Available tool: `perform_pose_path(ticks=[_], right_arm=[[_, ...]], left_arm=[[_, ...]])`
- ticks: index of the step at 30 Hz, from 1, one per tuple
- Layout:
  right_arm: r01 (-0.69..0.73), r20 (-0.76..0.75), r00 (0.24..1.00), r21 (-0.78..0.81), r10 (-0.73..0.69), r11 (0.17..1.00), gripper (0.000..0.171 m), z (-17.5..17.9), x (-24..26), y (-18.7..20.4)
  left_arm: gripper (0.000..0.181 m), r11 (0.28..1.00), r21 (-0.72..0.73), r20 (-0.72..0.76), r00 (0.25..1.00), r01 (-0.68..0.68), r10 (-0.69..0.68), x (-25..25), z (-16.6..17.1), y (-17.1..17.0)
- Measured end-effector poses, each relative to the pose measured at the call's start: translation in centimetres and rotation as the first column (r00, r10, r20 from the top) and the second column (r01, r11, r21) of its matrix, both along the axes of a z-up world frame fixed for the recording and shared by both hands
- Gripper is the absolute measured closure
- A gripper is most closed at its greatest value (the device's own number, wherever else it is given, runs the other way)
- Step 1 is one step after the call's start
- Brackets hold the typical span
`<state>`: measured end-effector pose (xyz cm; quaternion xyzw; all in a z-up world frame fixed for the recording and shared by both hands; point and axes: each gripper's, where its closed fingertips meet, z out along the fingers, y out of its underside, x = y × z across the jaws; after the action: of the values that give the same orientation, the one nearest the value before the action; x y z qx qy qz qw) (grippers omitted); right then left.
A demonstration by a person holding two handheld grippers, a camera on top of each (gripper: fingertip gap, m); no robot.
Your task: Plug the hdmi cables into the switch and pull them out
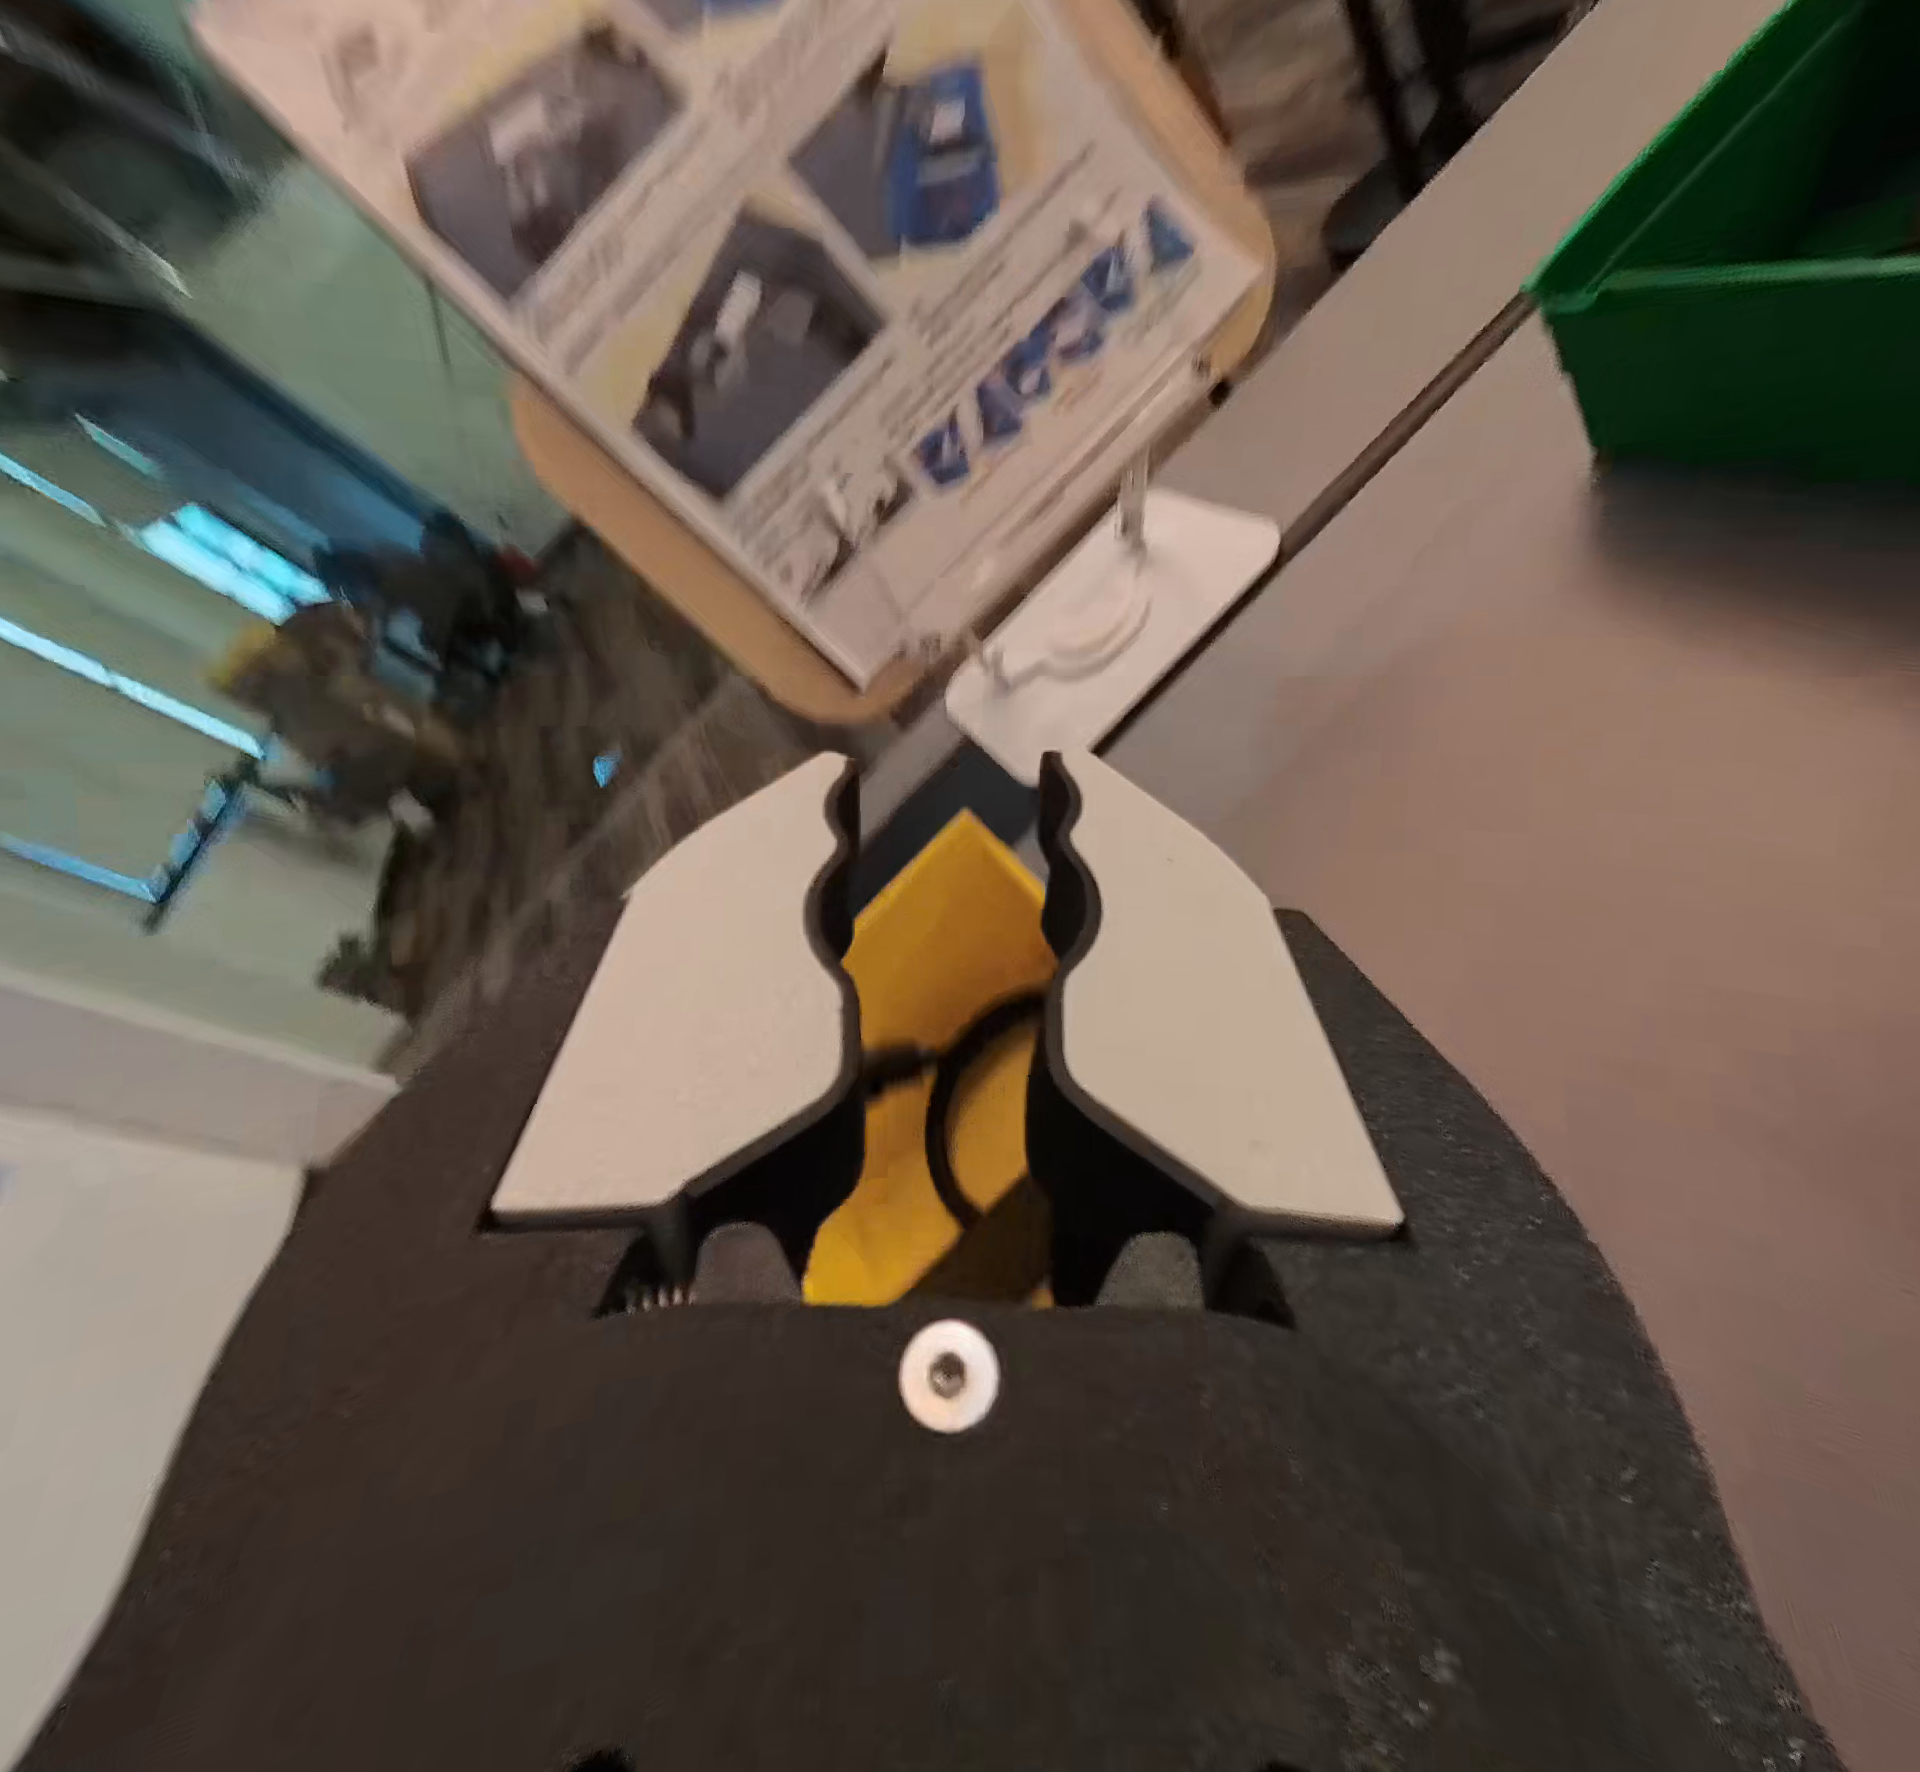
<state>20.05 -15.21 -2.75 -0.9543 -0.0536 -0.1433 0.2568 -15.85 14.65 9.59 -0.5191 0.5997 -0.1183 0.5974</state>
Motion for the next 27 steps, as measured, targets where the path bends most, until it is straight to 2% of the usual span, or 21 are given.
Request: perform_pose_path(ticks=[3,6,8,11,14,19,22,23,27], right_arm=[[-0.021,0.07,0.997,0.13,0.012,0.991,0.146,2.7,0.0,1.1],[-0.037,0.1,0.995,0.193,0.018,0.981,0.146,4.1,-0.1,1.9],[-0.035,0.111,0.994,0.201,0.013,0.979,0.146,4.3,0.0,2.2],[-0.056,0.123,0.992,0.187,0.033,0.981,0.146,3.8,-0.2,2.7],[-0.054,0.132,0.991,0.157,0.033,0.986,0.146,3.1,0.1,2.7],[-0.053,0.132,0.991,0.129,0.035,0.99,0.146,2.3,0.4,3.3],[-0.047,0.14,0.99,0.079,0.036,0.996,0.146,1.2,0.6,3.4],[-0.042,0.147,0.989,0.06,0.033,0.997,0.146,0.9,0.9,3.4],[-0.024,0.144,0.989,0.006,0.023,1.0,0.146,-0.4,1.4,3.7]], left_arm=[[0.149,0.992,-0.09,-0.07,0.994,-0.087,0.081,-2.3,-1.9,3.5],[0.149,0.976,-0.108,-0.175,0.97,-0.189,0.168,-3.4,-4.9,8.0],[0.149,0.976,-0.017,-0.261,0.943,-0.217,0.205,-3.7,-6.8,11.2],[0.143,0.977,0.141,-0.376,0.905,-0.158,0.2,-3.6,-9.3,14.8],[0.14,0.981,0.173,-0.474,0.865,-0.09,0.163,-3.2,-11.4,17.5],[0.132,0.999,0.038,-0.605,0.795,-0.019,0.038,-2.0,-14.2,20.8],[0.128,0.999,0.039,-0.675,0.736,-0.024,0.044,-1.5,-15.8,23.5],[0.125,1.0,0.003,-0.686,0.727,-0.013,0.012,-1.3,-16.3,23.8],[0.136,0.991,-0.13,-0.662,0.743,0.022,-0.104,-0.9,-16.5,23.5]])
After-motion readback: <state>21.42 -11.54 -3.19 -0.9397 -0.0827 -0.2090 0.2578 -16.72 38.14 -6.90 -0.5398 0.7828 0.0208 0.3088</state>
